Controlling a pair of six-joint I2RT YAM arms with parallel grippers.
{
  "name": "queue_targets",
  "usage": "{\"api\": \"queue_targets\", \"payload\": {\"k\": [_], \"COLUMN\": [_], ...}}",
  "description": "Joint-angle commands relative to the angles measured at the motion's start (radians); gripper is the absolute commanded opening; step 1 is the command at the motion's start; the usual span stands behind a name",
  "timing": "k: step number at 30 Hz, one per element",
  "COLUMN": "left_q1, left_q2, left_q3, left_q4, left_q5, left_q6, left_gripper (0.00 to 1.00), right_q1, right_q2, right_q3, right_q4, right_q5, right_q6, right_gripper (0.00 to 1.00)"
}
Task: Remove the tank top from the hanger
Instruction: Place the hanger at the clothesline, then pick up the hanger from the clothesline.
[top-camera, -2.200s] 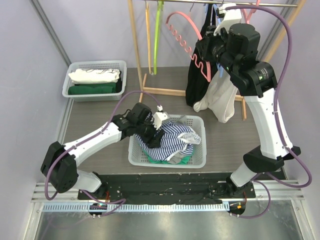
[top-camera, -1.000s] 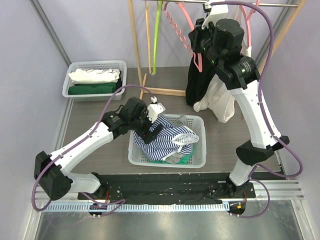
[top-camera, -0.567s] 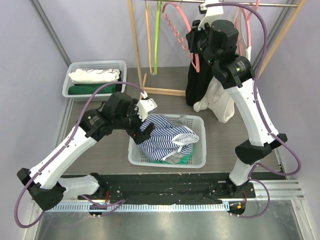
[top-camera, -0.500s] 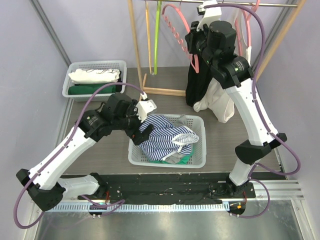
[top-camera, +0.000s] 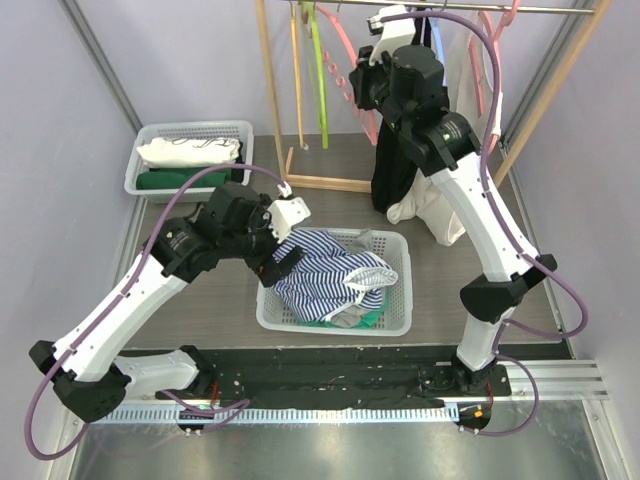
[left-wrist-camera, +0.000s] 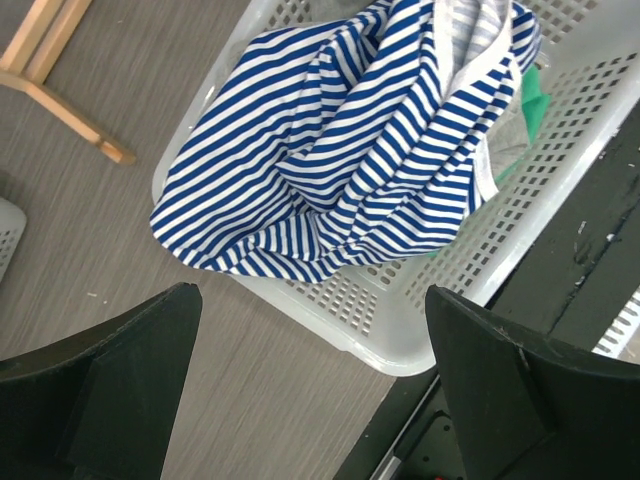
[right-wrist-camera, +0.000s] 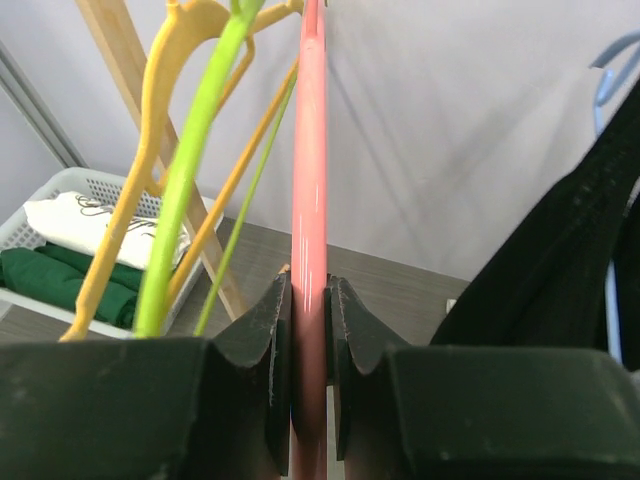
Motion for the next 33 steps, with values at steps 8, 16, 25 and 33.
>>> {"api": "queue_targets", "payload": {"k": [8,16,25,33], "left_q1": [0.009,0.027,0.039,0.045], "left_q2": [-0.008,-0.021,-0.044,-0.051], "left_q3": [0.0,0.01,-0.005,-0.017], "left_q4": [0.078,0.083,0.083,0.09], "left_q5": [-0.144,-0.144,-0.188,-0.195], "left_q6": [-0.008,-0.025,-0.015,-0.007], "left_gripper": [1.0,1.0,1.0,1.0], "right_q1": [0.027,0.018,-0.132,-0.279], "right_q2": [-0.082,-0.246,-0.304,-0.257], "right_q3": [-0.082,-0.062,-0.1,-0.12], "right_q4": [-0.017,-0.053,-0.063,-0.095], "right_q5": [0.128,0.173,0.115,-0.037], "right_q6": [-0.027,-0.052,0.037,0.123], "right_gripper": [0.53,0.62,0.6,0.69]}}
